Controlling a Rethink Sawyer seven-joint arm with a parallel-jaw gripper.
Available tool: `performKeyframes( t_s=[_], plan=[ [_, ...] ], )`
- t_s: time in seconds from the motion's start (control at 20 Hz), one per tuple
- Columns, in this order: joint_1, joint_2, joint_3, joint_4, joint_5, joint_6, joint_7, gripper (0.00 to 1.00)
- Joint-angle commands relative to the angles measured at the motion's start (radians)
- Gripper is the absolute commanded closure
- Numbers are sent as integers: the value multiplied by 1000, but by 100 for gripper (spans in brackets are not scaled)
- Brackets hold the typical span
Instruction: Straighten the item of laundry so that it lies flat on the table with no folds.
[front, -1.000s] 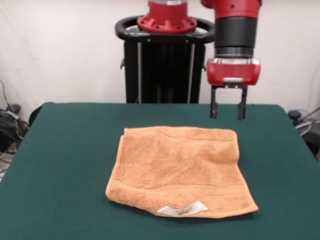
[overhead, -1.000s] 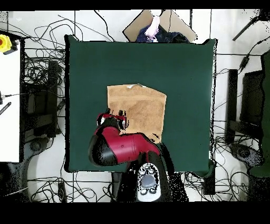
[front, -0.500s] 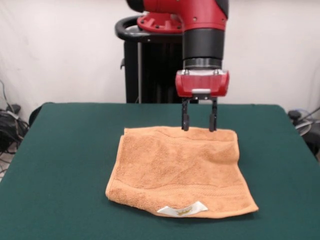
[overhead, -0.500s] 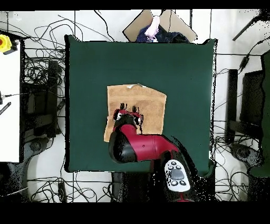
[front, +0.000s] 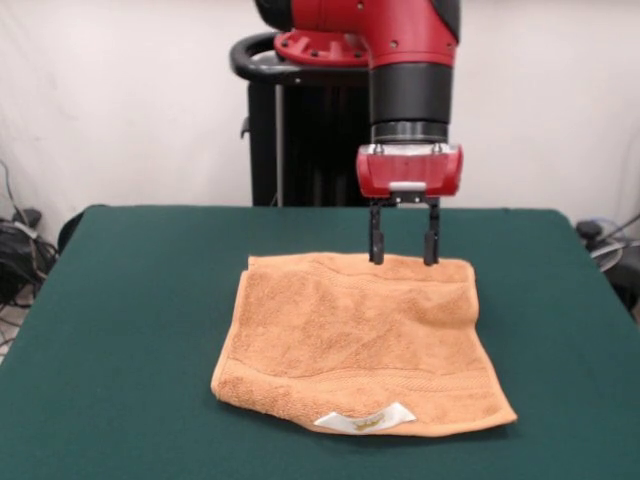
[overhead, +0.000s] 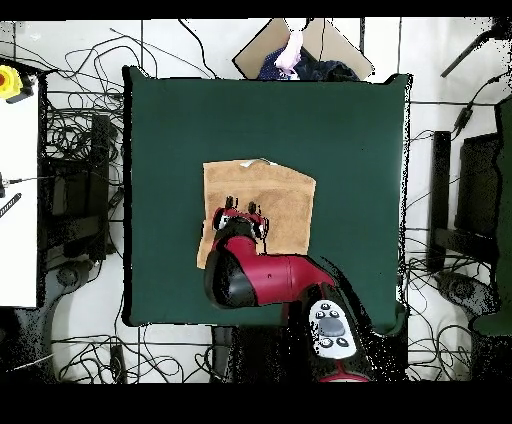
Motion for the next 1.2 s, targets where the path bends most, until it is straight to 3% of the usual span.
performKeyframes(
  t_s=[0.05, 0.5, 0.7, 0.85, 1.1, 1.2],
  plan=[
    [15, 3, 30, 21, 2, 31, 120, 0],
    [30, -15, 9, 14, -5, 23, 105, 0],
    [46, -43, -13, 19, -5, 198, 40, 0],
    [1, -41, 52, 46, 11, 346, 11, 0],
    [8, -20, 74, 43, -14, 411, -3, 0],
    [49, -1, 53, 24, -50, 410, -12, 0]
  ],
)
